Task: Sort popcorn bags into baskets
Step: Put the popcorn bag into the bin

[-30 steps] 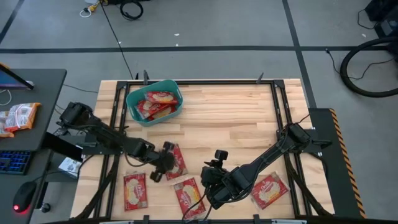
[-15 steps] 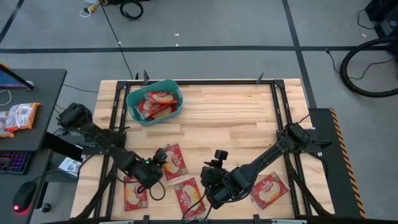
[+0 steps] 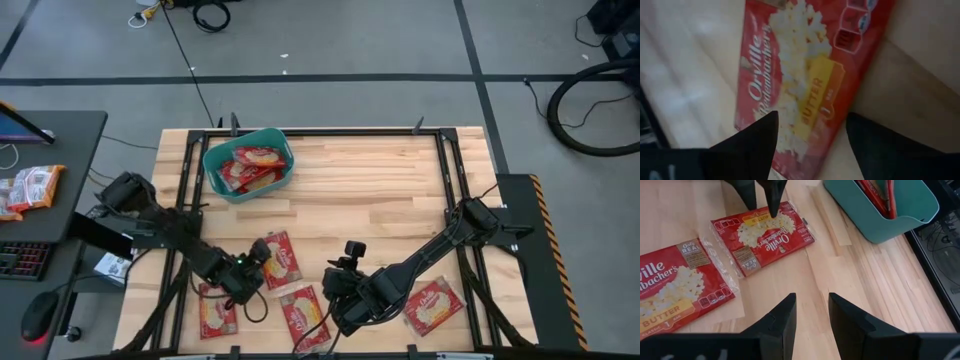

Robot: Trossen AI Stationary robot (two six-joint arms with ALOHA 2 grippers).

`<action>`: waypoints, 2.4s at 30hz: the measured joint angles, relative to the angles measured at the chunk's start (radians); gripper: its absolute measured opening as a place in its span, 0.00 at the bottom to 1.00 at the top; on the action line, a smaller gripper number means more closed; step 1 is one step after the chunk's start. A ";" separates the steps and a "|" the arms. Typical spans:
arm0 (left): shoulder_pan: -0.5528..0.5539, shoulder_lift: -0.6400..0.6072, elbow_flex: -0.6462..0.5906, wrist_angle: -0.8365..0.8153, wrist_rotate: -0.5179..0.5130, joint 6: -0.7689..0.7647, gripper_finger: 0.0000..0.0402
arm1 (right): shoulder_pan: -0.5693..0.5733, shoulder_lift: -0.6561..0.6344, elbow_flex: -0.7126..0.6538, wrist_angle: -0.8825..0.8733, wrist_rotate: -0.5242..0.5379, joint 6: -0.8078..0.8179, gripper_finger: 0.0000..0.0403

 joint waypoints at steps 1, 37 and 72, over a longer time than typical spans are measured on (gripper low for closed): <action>0.000 0.009 0.000 0.013 -0.015 0.009 0.59 | 0.000 0.000 0.000 0.000 0.000 0.000 0.29; 0.069 -0.127 0.090 -0.081 0.007 -0.207 0.01 | 0.000 0.000 0.000 0.007 -0.015 -0.008 0.29; 0.669 -0.259 0.604 -0.880 -0.137 -0.344 0.00 | -0.002 0.000 0.000 0.009 -0.006 -0.018 0.29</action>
